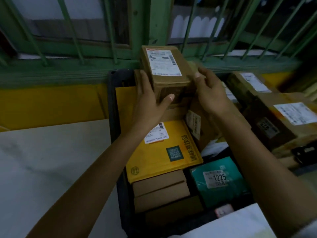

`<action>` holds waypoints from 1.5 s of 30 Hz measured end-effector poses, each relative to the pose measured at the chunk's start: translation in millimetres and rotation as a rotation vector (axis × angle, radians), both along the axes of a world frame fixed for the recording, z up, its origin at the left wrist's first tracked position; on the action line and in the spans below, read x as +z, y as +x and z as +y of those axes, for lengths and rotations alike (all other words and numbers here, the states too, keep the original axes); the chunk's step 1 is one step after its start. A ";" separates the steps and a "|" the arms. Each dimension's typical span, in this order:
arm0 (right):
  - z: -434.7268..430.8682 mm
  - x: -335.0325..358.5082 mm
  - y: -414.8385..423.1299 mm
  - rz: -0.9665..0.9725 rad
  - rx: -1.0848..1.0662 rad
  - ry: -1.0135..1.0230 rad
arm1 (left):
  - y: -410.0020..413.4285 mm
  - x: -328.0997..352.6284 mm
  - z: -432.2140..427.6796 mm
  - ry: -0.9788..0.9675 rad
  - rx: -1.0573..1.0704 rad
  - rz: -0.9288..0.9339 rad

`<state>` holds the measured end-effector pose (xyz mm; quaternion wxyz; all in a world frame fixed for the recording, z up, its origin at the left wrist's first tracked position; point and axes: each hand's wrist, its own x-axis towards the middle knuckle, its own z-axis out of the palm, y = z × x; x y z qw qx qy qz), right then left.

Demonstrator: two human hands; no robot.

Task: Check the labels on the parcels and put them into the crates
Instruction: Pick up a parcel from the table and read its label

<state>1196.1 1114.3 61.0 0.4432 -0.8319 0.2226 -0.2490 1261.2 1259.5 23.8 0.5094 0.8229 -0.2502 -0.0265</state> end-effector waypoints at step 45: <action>-250.7 -43.7 -1001.1 -0.549 -1.399 0.345 | -869.3 -37.6 -501.7 -0.086 -1.447 0.876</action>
